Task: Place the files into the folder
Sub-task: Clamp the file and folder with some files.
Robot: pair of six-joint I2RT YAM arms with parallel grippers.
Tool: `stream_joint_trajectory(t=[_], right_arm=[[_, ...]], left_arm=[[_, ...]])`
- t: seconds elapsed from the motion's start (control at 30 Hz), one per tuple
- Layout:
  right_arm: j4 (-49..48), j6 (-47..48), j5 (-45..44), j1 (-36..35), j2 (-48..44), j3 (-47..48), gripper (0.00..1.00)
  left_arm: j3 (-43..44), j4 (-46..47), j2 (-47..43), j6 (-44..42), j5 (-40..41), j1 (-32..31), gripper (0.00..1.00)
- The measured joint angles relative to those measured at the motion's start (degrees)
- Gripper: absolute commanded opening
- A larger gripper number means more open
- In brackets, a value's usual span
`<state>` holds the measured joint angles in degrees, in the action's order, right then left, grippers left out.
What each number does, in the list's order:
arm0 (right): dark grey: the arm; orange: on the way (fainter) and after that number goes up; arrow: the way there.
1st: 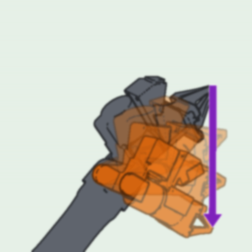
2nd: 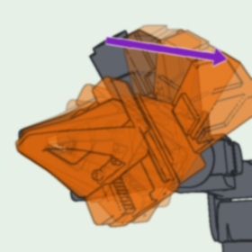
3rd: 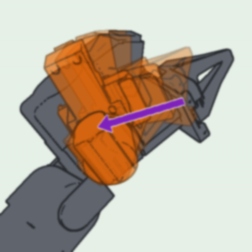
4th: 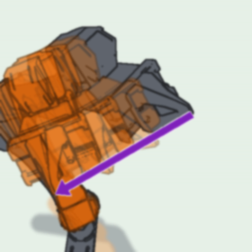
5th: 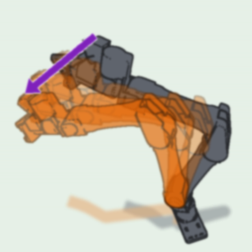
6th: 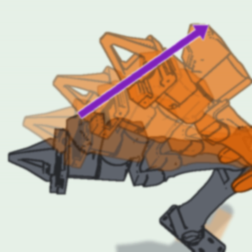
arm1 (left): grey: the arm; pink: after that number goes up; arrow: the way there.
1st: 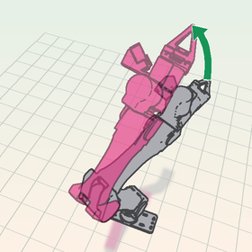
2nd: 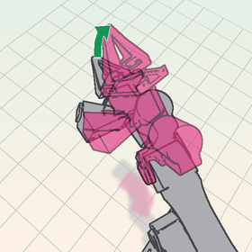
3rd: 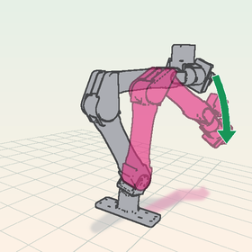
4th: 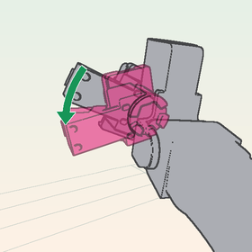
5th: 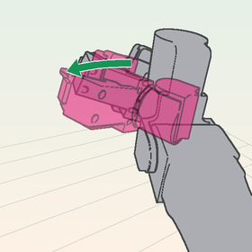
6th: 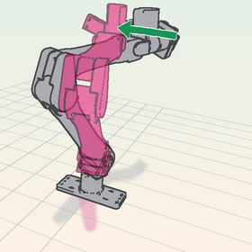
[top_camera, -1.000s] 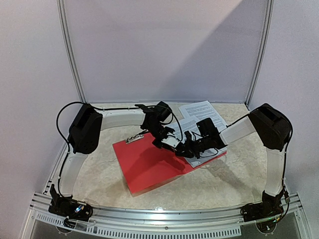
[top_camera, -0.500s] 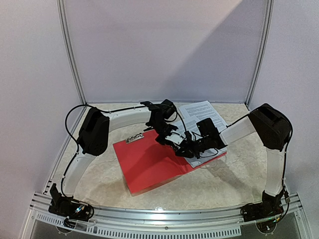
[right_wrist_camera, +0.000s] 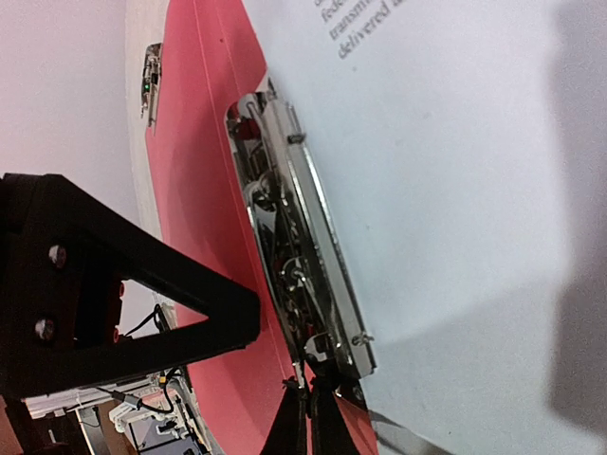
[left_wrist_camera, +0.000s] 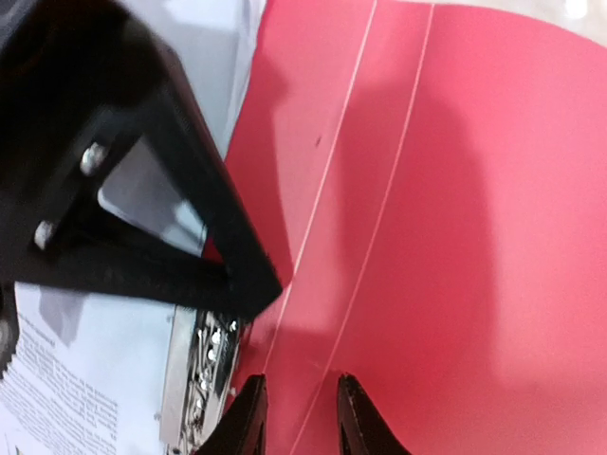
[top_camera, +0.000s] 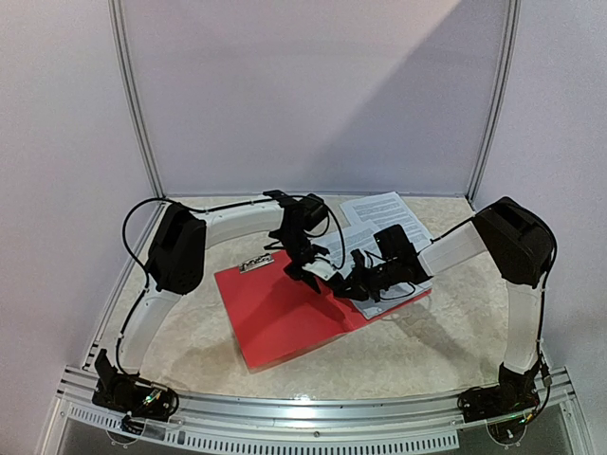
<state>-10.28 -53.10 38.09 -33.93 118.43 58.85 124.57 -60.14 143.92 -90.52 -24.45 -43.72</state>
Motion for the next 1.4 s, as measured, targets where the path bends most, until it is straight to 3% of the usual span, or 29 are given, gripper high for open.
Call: stream_joint_trajectory(t=[0.33,0.63,0.8,1.0,1.23,1.4], right_arm=[[0.0,0.0,0.0,0.0,0.0,0.0,0.01],[-0.1,0.0,0.0,0.0,0.0,0.0,0.01],[-0.4,-0.3,0.0,0.0,0.0,-0.1,0.01],[-1.9,-0.9,0.1,0.0,0.0,-0.8,0.01],[-3.7,-1.7,0.2,0.1,0.0,-1.5,0.01],[-5.7,-2.8,0.2,0.1,-0.1,-2.4,0.07]], left_arm=[[-0.8,6.1,-0.1,6.4,1.0,0.3,0.26],[-0.8,9.0,0.0,8.0,4.3,-0.6,0.18],[-0.9,8.8,0.2,6.7,6.1,-1.1,0.17],[0.7,7.4,1.3,2.2,6.3,-1.3,0.01],[1.7,5.8,1.6,-2.7,7.6,-1.6,0.00],[2.2,5.3,1.9,-5.0,8.0,-1.6,0.00]])
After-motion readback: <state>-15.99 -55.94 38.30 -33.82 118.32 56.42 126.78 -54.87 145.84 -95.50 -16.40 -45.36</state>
